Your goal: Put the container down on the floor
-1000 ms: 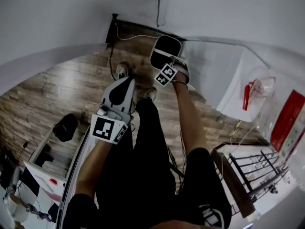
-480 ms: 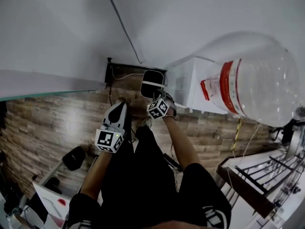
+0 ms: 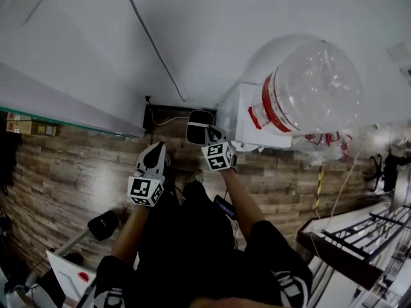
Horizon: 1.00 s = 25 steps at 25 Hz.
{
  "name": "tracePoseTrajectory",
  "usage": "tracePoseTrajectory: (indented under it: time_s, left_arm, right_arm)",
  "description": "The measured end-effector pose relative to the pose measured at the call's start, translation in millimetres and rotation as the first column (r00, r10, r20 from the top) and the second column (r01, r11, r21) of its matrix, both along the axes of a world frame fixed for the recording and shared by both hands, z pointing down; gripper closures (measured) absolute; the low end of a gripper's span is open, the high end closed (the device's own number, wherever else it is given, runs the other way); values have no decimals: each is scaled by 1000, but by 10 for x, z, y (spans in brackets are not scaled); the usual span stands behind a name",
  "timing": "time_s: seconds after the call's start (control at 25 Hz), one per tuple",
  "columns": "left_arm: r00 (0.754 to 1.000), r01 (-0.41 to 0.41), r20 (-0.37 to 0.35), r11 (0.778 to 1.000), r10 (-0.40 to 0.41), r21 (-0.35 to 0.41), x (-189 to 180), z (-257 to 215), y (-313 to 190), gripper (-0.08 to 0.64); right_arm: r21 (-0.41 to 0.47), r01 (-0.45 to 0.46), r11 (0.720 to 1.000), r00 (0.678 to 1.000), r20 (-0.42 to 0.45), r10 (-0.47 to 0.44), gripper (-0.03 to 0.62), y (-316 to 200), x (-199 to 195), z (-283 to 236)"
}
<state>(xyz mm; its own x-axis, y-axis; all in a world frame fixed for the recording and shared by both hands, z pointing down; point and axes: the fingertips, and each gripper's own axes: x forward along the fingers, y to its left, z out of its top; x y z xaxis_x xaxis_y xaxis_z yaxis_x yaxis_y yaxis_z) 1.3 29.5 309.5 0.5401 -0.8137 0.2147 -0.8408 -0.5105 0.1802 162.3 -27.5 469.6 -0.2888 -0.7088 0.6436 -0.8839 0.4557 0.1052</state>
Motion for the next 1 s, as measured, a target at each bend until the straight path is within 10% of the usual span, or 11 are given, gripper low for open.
tracePoseTrajectory:
  time_s: [0.48,1.0]
  left_arm:
    - [997,-68,-14,994,70,86,-82,-692,-88,528]
    - [988,-146,-37,982,152,116,-23,-844,-211,528]
  right_arm:
    - [117,-183,976,927,350,132,554,251,-69,-1325]
    - [174,-251,952,868,476,141,560,487,-171,-1963]
